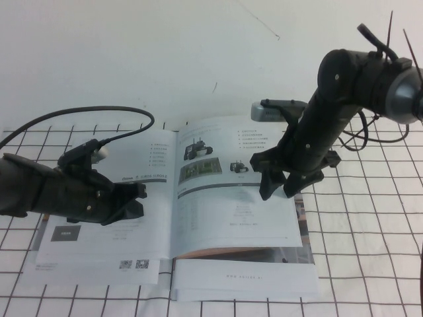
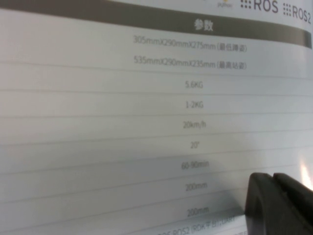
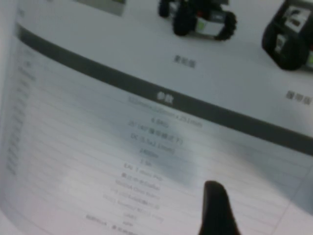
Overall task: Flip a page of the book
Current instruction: Open the closed book
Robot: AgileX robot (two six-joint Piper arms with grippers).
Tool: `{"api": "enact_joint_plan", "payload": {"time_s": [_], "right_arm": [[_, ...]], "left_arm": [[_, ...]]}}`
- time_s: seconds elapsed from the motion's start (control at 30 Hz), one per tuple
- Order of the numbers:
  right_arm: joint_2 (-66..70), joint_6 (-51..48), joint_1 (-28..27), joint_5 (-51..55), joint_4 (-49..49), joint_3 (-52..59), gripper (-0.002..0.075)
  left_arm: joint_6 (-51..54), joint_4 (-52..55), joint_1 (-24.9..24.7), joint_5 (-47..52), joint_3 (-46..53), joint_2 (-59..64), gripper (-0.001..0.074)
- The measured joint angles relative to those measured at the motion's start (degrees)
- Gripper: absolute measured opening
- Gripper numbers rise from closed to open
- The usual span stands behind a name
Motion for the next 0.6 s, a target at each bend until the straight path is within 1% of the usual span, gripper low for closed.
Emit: {"api": "enact_joint_plan", "payload": {"time_s": [0.2, 0.6], "right_arm": [[1.46, 0.19, 0.0, -2.85, -0.13, 2.74, 0.041], [1.59, 0.23, 0.0, -5.77, -1.96, 2.84, 0.041]], "left_arm": [[0.49, -0.32, 0.0, 0.04, 0.0, 0.0, -0.0002], [1.38, -0.89, 0.0, 0.17, 0.0, 0.0, -0.0002]]}}
